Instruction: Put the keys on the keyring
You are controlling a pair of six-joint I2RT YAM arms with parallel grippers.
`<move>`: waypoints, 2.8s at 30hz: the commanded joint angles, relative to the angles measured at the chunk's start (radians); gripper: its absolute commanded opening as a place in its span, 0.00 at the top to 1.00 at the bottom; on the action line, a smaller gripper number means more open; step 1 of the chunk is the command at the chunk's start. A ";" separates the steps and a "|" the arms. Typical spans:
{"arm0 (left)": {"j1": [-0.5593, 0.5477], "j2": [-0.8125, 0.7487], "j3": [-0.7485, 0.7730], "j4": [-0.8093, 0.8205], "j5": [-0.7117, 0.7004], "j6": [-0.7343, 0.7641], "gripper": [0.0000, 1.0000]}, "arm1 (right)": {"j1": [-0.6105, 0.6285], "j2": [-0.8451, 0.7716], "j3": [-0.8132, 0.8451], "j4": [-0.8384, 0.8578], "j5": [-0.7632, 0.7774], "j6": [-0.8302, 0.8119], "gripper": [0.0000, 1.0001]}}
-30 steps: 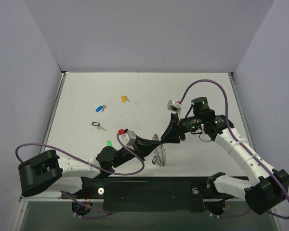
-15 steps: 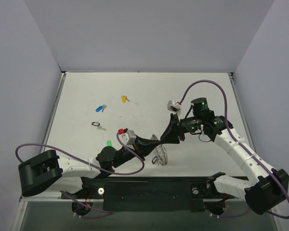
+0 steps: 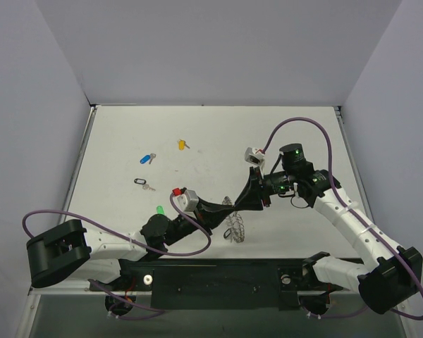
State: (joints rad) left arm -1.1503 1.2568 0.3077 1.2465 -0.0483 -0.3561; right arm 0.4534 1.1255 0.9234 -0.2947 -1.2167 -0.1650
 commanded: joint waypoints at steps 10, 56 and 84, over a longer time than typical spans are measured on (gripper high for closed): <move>0.001 -0.027 0.042 0.398 -0.010 -0.021 1.00 | 0.008 -0.024 -0.024 0.025 -0.049 -0.027 0.83; 0.001 0.009 0.033 0.398 0.011 -0.086 1.00 | -0.007 -0.029 0.003 -0.076 -0.126 -0.140 0.89; 0.026 0.066 0.007 0.398 -0.050 -0.242 0.95 | -0.059 -0.027 -0.006 -0.038 -0.058 -0.085 1.00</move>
State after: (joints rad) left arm -1.1435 1.3117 0.3103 1.3033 -0.0563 -0.5507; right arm 0.4179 1.1160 0.9081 -0.3656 -1.2377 -0.2722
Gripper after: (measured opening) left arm 0.024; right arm 0.008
